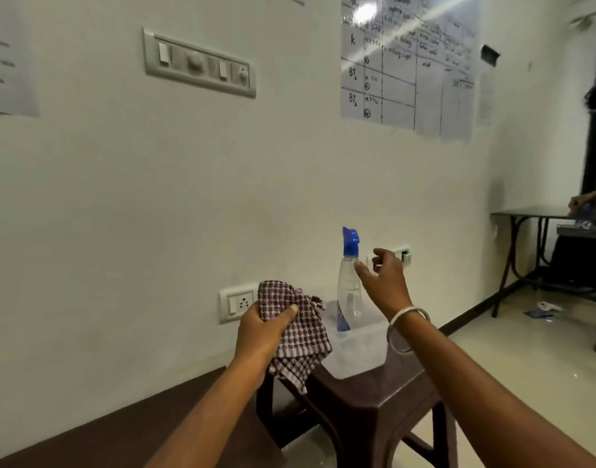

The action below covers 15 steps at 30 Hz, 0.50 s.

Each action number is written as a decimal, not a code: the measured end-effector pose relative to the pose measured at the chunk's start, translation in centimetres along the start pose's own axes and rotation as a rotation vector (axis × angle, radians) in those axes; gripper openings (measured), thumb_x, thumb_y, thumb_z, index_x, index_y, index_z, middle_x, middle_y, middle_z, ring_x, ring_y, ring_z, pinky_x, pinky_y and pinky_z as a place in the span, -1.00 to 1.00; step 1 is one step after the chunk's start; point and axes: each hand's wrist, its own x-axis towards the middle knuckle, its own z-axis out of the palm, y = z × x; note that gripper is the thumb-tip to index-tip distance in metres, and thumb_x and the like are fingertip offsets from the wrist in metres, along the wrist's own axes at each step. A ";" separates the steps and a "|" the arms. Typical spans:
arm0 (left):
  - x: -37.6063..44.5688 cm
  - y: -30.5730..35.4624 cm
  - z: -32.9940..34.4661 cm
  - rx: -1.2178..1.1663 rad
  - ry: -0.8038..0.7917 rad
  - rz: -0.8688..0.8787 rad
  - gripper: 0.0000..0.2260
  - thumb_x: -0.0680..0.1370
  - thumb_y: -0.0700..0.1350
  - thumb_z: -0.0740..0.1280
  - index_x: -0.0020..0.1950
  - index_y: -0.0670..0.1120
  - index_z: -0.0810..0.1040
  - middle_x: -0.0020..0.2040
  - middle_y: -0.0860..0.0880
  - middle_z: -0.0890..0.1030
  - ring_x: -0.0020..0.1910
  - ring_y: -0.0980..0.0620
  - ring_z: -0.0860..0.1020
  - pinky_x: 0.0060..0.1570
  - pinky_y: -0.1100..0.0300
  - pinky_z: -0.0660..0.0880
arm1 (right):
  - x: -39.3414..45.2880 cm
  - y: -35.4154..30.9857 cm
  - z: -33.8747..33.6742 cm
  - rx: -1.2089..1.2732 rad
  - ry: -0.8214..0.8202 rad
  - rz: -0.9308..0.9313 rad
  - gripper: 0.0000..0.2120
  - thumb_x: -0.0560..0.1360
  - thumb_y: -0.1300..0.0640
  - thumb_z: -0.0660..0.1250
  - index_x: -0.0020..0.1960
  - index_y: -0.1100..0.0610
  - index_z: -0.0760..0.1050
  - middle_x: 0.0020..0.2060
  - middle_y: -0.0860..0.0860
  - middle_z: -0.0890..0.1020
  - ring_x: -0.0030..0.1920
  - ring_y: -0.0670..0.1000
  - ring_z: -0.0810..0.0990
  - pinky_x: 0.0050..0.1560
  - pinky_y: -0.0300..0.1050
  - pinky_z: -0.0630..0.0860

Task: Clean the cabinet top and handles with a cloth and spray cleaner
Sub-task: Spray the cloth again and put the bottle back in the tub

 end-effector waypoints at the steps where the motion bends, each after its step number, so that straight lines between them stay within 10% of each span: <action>1: 0.2 0.2 0.2 0.005 0.003 0.004 -0.71 0.47 -0.03 0.48 0.14 -0.04 0.53 -0.02 -0.02 0.66 -0.11 0.02 0.66 -0.28 0.23 0.54 | 0.7 0.3 0.5 -0.011 -0.039 0.050 -0.41 0.49 0.03 0.37 0.42 0.18 0.23 0.32 0.14 0.38 0.26 0.07 0.42 0.24 -0.07 0.39; 15: 3.3 1.7 -1.2 -0.007 0.054 0.008 -0.70 0.47 -0.06 0.48 0.15 -0.08 0.54 -0.01 -0.05 0.66 -0.10 -0.02 0.66 -0.20 0.15 0.57 | 4.4 0.7 4.2 0.145 -0.175 0.184 -0.31 0.44 0.08 0.44 0.46 0.15 0.19 0.16 0.13 0.52 0.06 0.07 0.51 0.11 -0.08 0.43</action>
